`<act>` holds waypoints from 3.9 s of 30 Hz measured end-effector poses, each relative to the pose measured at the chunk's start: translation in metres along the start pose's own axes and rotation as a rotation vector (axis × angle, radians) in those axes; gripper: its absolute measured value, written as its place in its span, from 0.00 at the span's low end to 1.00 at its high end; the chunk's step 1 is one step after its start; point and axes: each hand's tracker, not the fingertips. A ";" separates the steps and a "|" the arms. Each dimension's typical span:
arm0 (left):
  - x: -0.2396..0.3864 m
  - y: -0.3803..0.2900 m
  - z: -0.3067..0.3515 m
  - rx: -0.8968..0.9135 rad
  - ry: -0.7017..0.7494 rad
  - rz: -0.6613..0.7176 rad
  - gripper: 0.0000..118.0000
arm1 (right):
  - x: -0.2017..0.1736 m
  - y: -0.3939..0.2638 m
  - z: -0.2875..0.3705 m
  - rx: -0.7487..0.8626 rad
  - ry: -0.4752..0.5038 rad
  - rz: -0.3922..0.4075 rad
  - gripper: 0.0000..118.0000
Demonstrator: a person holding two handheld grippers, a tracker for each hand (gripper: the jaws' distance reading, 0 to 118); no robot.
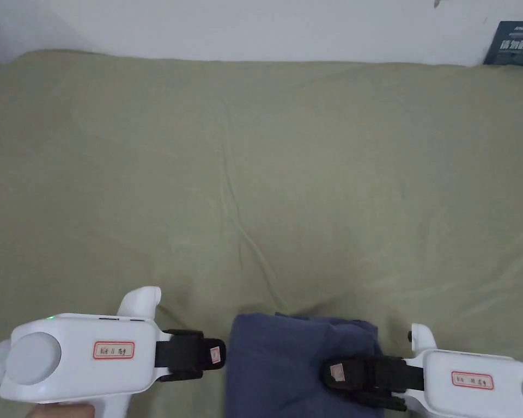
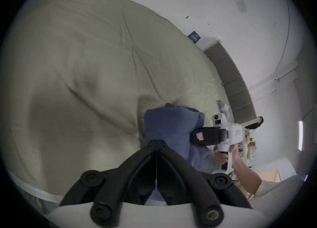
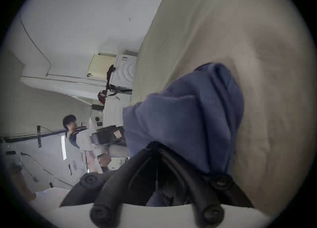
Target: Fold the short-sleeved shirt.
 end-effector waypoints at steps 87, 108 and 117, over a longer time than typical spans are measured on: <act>0.247 -0.003 0.055 0.958 0.608 -0.543 0.00 | -0.280 -0.052 0.102 1.042 -0.856 1.025 0.03; 0.248 0.006 0.071 1.010 0.694 -0.546 1.00 | -0.318 -0.031 0.095 1.087 -0.893 1.010 1.00; 0.261 0.018 0.075 0.802 0.669 -0.450 1.00 | -0.292 -0.038 0.113 1.054 -0.880 0.992 1.00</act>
